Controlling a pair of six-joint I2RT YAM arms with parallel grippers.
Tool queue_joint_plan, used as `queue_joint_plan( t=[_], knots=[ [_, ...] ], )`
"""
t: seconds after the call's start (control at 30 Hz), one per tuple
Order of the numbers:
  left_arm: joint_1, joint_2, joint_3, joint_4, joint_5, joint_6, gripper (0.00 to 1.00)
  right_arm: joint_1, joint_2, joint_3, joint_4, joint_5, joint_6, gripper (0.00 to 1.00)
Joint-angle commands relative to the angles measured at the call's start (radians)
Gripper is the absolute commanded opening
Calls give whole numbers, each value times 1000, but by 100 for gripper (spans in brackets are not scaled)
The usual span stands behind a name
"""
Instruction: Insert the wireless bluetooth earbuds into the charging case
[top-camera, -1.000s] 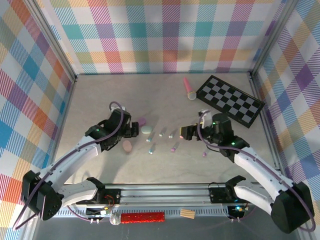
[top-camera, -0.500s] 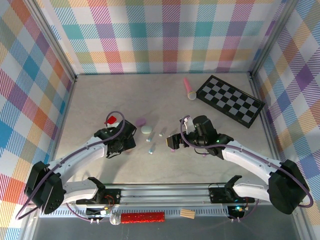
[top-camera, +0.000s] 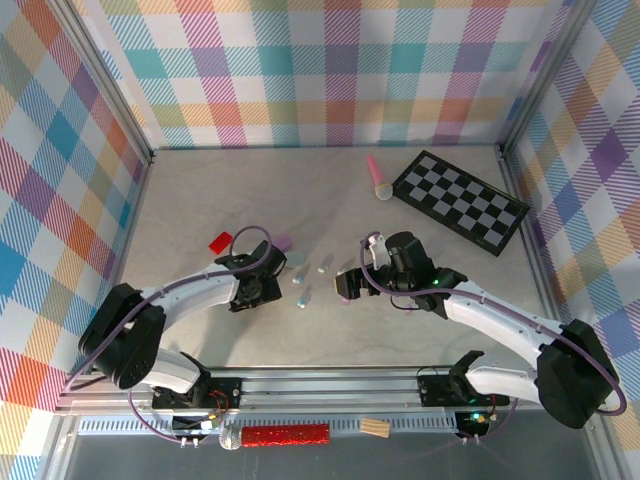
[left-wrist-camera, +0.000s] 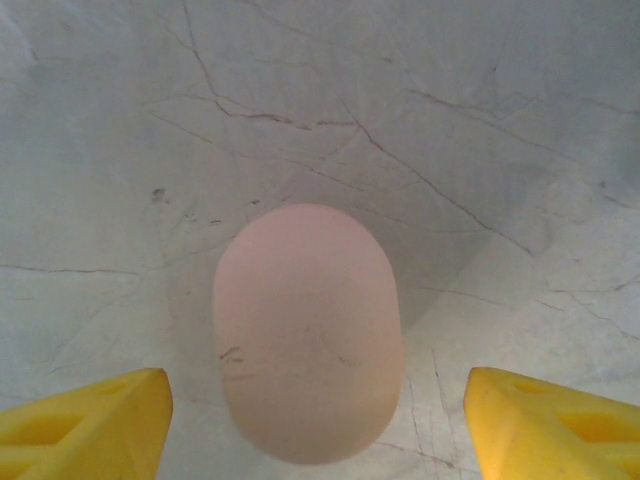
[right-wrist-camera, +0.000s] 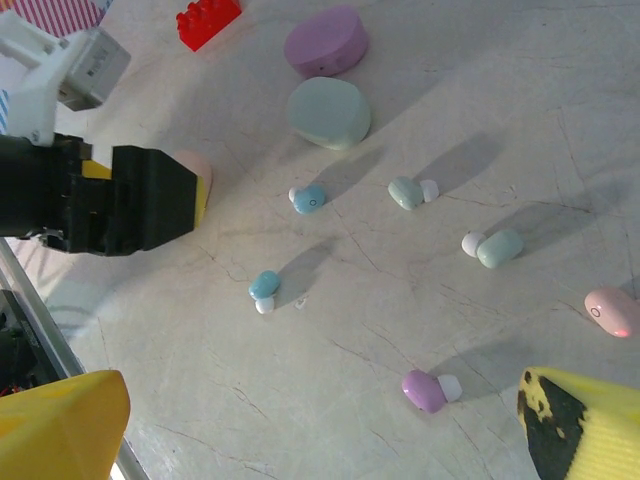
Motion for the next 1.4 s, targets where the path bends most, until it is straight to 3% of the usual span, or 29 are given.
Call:
queue_joint_plan(
  t=[0.0,0.2,0.67,0.97,1.17,1.37],
  knots=[
    [8,39,-19,38,17,12,72,8,-3,18,-10,11,9,99],
    [8,79,-34,66,11,21,64,8,0,2,-3,21,20,99],
    [25,112,-20,103,12,42,56,9,16,-10,12,16,36,99],
    [26,92,-4,70,-13,52,42,9,45,-18,36,12,41,99],
    [28,94,5,52,-30,52,61,9,84,-3,55,-4,35,99],
    [56,59,4,57,-21,53,63,11,84,-6,50,-7,43,99]
  ],
)
